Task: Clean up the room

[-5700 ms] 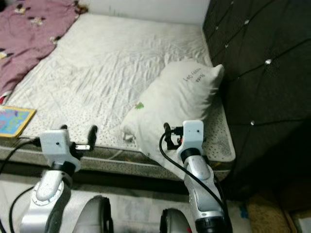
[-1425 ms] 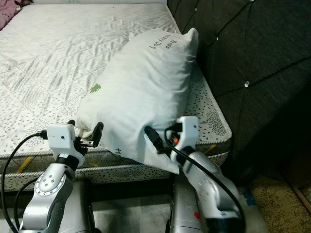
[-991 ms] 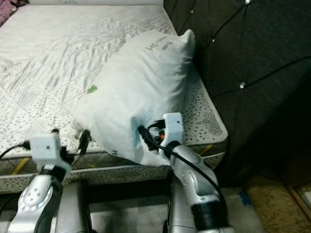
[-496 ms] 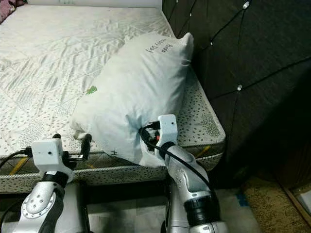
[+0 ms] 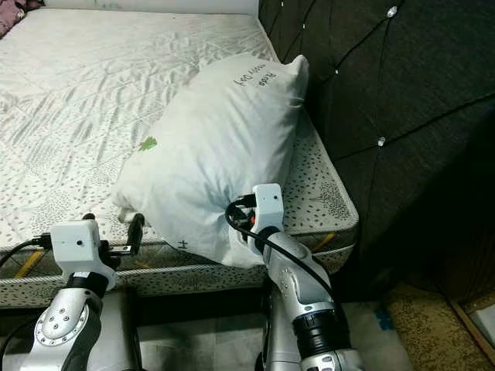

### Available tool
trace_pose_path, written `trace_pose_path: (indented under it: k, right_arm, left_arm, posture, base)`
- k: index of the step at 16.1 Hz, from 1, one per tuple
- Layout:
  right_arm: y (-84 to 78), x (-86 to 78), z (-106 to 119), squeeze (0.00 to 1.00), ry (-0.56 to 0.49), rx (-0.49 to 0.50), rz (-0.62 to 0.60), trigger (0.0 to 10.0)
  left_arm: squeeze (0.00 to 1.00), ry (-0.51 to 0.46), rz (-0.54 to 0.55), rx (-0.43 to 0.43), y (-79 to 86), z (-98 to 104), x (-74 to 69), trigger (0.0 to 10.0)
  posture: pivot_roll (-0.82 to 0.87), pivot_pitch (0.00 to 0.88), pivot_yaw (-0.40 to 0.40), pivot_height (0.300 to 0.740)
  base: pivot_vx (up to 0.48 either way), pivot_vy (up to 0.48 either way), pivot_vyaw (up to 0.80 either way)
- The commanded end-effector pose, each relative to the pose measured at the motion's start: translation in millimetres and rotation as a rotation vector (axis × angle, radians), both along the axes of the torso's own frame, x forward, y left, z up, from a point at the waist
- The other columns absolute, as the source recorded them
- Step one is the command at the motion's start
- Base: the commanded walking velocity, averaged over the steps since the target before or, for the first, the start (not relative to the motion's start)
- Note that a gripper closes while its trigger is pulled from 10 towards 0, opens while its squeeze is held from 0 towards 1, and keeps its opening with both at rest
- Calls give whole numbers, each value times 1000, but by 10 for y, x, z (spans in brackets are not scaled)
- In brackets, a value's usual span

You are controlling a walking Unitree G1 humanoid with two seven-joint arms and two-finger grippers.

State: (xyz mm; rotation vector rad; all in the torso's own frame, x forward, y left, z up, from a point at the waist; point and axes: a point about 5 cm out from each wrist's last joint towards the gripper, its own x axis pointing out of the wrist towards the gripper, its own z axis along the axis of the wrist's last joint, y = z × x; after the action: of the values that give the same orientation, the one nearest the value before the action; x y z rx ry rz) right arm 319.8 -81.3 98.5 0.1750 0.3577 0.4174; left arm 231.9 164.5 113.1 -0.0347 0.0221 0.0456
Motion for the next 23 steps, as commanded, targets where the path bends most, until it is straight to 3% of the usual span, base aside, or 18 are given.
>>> trace_pose_path:
  k: [1,2,3,5,8,10,11,12,13,15,17,20,21,22,23]
  right_arm:
    - [-93,92,-50,0,27,-34,-36,0]
    - [-153,156,-14,0,14,-42,-62,0]
    - [-356,366,178,0,-72,-81,-149,0]
    - [-566,541,451,0,-199,-162,-217,0]
    - [-992,749,843,0,-307,-184,-364,0]
    - [-1129,798,932,0,-315,-203,-394,0]
    - [-1542,833,1186,0,-373,-272,-531,0]
    - [-1743,801,1238,0,-386,-314,-602,0]
    - [-1841,778,1249,0,-385,-329,-637,0]
    - [-2149,658,1158,0,-341,-332,-712,0]
    - [-2154,623,1037,0,-323,-353,-684,0]
    - [-2090,397,509,0,-281,-404,-601,0]
    - [-1968,227,275,0,-267,-387,-565,0]
    - [-1934,180,224,0,-263,-381,-556,0]
    - [-1730,-56,66,0,-281,-373,-483,0]
  left_arm:
    - [0,13,4,-3,-16,-14,6,10000]
    - [0,12,4,-4,-19,-12,15,10000]
    - [0,5,7,-4,-23,-6,44,10000]
    - [0,-3,10,-5,-28,-1,67,10000]
    - [0,-13,7,-15,-68,10,110,10000]
    - [0,-17,1,-17,-86,12,132,10000]
    - [0,-35,-11,-20,-112,48,189,10000]
    - [0,-39,-11,-19,-113,57,206,10000]
    - [0,-41,-10,-17,-110,61,211,10000]
    - [0,-45,20,-13,-55,61,235,10000]
    - [0,-47,15,-13,-60,65,226,10000]
    - [0,-42,1,-9,-71,47,204,10000]
    - [0,-40,-3,-8,-66,44,202,10000]
    - [0,-39,-4,-7,-64,44,201,10000]
    - [0,-35,-10,-4,-59,39,202,10000]
  posture:
    - [40,44,-68,478]
    - [39,41,-70,478]
    - [34,33,-75,478]
    - [29,26,-79,478]
    - [16,15,-77,478]
    - [9,12,-76,478]
    - [0,3,-75,478]
    - [0,3,-75,478]
    - [0,3,-75,478]
    - [7,0,-84,478]
    - [7,1,-84,478]
    - [-7,5,-77,478]
    - [-12,10,-73,478]
    - [-12,10,-73,478]
    - [-17,13,-62,478]
  base:
    - [0,0,0]
    - [0,0,0]
    - [0,0,0]
    - [0,0,0]
    - [0,0,0]
    - [0,0,0]
    - [0,0,0]
    - [0,0,0]
    - [0,0,0]
    - [0,0,0]
    - [0,0,0]
    - [0,0,0]
    - [0,0,0]
    - [0,0,0]
    - [0,0,0]
